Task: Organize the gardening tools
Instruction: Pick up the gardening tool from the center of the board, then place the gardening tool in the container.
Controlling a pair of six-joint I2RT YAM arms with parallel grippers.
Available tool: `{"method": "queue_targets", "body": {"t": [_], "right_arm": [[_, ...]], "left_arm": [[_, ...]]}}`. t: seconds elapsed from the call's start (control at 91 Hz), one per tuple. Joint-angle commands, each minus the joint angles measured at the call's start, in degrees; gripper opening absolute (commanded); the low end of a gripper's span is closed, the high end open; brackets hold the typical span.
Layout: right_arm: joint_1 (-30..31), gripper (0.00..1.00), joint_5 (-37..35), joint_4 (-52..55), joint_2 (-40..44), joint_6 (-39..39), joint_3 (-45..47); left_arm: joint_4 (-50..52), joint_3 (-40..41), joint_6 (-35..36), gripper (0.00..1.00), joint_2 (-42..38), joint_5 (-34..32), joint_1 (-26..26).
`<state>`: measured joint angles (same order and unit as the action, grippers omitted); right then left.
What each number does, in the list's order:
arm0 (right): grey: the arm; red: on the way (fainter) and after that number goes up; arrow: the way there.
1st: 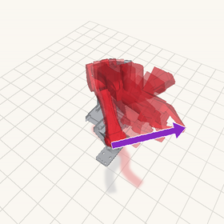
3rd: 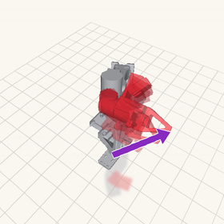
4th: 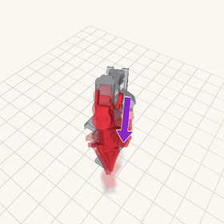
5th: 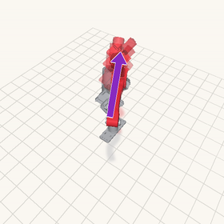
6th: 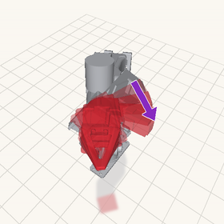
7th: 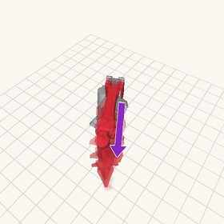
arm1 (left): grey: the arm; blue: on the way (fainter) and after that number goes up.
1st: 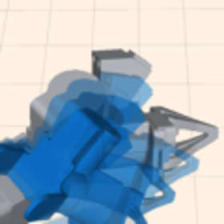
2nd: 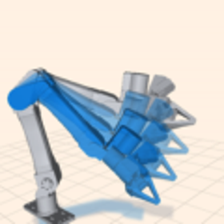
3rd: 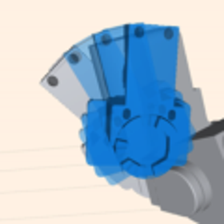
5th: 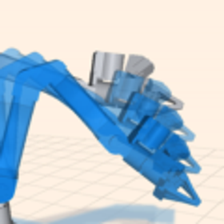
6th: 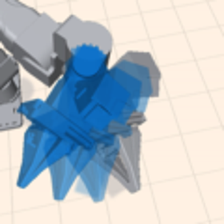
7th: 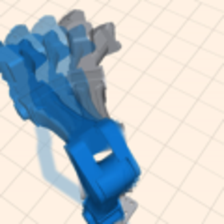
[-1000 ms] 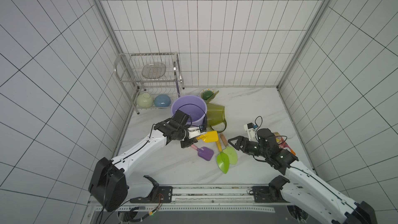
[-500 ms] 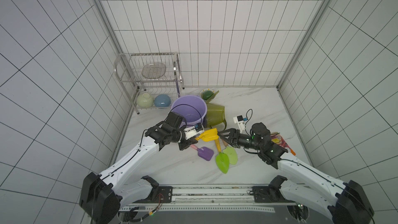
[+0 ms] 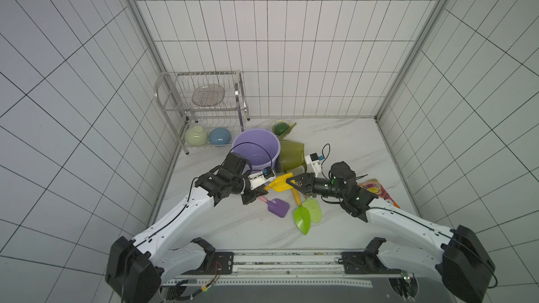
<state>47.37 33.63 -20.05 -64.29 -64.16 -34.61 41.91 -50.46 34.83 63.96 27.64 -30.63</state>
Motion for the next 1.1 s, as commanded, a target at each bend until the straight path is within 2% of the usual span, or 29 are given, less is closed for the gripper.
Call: {"method": "queue_targets", "body": {"t": [0.0, 0.121, 0.275, 0.363, 0.473, 0.605, 0.803, 0.935, 1.088], "right_arm": [[0.70, 0.16, 0.63, -1.90, -0.69, 0.57, -2.65], [0.80, 0.00, 0.63, -0.79, -0.54, 1.30, -3.43], [0.82, 0.00, 0.22, 4.32, 1.11, 4.15, -5.42], [0.70, 0.00, 0.09, 9.85, 2.13, 7.32, -7.56], [0.55, 0.00, -0.53, 19.01, 3.29, 12.88, -11.69], [-0.19, 0.00, -1.70, 33.04, 3.56, 21.26, -18.29], [-0.86, 0.00, -7.40, 57.91, 0.39, 36.96, -34.42], [-0.88, 0.00, -9.59, 67.87, -3.47, 44.99, -44.55], [-0.84, 0.00, -13.82, 76.45, -11.85, 51.53, -59.44]], "left_arm": [[-1.79, 0.53, -0.46, 0.07, -1.11, 0.76, 0.05], [-1.87, 0.53, -0.40, 0.09, -1.42, 0.24, 0.06], [-1.75, 0.84, -0.33, 0.22, -2.03, -0.45, 0.05], [-1.39, 0.92, -0.15, 0.37, -2.46, -0.79, 0.08], [-1.05, 1.19, -0.11, 0.53, -3.11, -1.56, 0.12], [-0.67, 1.69, -0.37, 0.64, -4.25, -1.81, 0.77], [2.97, 2.42, 1.20, 0.67, -5.37, -0.37, 1.81], [5.80, 3.69, 2.99, 0.67, -6.14, 0.84, 1.97], [6.75, 5.88, 3.48, 0.66, -6.77, 0.97, 1.98]]}}
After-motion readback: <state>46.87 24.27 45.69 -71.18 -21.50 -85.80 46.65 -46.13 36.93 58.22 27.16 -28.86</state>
